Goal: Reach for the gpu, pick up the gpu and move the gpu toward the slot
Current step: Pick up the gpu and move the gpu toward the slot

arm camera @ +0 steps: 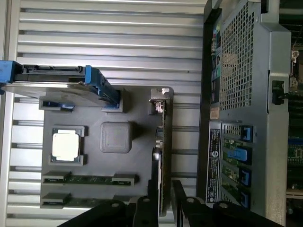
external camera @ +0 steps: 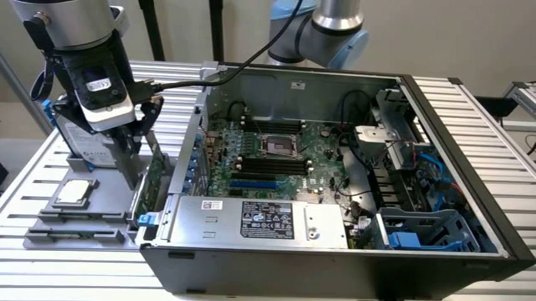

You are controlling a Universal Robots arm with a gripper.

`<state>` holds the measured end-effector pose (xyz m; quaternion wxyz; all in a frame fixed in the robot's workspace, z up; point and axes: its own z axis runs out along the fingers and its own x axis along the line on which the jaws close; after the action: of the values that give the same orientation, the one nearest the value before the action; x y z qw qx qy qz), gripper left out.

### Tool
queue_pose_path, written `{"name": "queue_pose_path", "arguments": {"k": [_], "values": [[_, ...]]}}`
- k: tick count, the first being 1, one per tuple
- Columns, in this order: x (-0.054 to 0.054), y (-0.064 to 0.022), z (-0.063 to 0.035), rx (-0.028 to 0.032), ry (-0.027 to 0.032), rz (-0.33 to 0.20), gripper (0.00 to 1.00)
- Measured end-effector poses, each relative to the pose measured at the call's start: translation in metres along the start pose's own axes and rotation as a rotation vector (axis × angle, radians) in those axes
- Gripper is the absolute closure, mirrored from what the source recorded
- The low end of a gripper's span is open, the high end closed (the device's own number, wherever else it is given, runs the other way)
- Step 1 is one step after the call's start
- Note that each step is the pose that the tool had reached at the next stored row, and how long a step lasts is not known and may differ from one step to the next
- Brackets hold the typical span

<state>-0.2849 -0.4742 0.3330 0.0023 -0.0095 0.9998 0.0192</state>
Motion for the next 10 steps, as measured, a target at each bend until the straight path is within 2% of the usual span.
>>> {"name": "queue_pose_path", "arguments": {"k": [2, 5, 6, 10], "values": [[0.0000, 0.0000, 0.0001, -0.0001, -0.0001, 0.000, 0.64], [0.0000, 0.0000, 0.0001, 0.0001, -0.0001, 0.000, 0.58], [0.0001, -0.0001, 0.0014, 0.0003, -0.0002, 0.000, 0.52], [0.0023, -0.0004, 0.0086, 0.0003, -0.0002, 0.000, 0.52]]}}
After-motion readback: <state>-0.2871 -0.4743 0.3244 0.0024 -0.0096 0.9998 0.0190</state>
